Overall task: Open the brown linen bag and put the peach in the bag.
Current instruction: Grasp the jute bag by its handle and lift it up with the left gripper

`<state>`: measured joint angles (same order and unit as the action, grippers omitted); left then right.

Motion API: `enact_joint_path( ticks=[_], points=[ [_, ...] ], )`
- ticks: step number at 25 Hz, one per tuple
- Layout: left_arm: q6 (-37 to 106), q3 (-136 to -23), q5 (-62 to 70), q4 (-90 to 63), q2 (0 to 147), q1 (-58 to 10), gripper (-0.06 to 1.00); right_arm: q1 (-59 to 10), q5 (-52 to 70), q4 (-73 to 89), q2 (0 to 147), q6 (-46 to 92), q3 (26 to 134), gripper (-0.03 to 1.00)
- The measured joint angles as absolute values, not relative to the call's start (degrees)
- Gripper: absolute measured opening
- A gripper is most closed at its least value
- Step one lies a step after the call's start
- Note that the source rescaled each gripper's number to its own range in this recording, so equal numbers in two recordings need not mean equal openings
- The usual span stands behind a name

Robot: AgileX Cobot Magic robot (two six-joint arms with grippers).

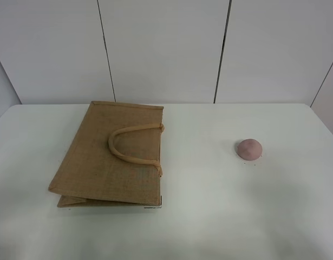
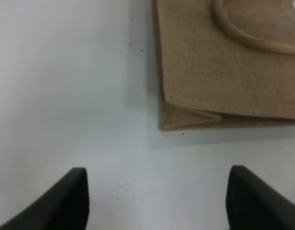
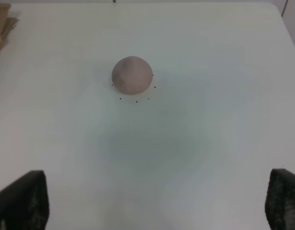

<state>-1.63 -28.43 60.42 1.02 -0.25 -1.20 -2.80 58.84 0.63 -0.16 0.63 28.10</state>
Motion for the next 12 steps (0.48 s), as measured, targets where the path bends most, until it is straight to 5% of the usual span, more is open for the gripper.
enact_joint_path(
  ticks=[12],
  points=[
    [-1.63,-30.15,59.88,1.02,-0.25,-1.2,0.85,-2.8,58.84,0.63,-0.16,0.63,28.1,1.0]
  ],
)
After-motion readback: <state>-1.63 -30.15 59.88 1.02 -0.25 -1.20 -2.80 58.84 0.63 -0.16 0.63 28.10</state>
